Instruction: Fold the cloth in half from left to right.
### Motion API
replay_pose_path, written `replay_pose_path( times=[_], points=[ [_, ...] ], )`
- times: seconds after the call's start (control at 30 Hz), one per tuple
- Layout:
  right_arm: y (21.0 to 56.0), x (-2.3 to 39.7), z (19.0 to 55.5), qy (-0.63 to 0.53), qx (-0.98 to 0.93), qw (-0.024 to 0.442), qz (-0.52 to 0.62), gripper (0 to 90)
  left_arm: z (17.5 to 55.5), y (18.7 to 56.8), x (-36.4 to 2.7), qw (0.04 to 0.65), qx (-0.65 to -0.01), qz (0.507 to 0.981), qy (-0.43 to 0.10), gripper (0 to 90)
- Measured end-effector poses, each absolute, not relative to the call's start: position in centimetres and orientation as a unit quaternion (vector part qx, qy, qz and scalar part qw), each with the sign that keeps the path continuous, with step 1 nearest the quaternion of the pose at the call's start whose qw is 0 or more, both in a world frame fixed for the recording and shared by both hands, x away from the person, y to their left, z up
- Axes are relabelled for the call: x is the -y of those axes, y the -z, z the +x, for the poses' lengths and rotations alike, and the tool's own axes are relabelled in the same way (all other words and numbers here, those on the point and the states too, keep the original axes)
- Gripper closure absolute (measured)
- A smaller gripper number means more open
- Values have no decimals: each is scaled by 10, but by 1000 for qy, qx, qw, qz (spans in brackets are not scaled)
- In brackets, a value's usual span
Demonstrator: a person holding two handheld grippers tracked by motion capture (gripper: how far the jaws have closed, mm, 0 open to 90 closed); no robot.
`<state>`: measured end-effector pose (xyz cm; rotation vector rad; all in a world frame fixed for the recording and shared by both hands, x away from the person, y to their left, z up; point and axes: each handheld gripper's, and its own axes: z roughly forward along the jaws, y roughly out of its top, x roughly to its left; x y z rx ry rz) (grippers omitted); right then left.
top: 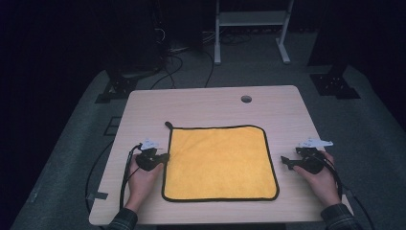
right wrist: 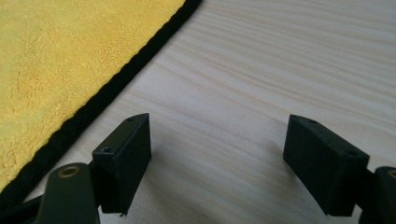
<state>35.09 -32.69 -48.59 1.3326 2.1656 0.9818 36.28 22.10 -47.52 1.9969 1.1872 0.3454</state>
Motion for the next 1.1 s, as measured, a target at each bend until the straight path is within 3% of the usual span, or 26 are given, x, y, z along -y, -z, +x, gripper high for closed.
replay_pose_path(
  times=[0.43,0.7,1.1],
  points=[
    [486,327,349,-353,-780,206,474,227,365,464,-242,390,-475,776,-141,870],
    [486,327,349,-353,-780,205,474,209,363,456,-267,366,-487,771,-184,870],
    [486,326,349,-350,-780,204,477,195,362,442,-268,451,-486,737,-130,870]
  ],
)
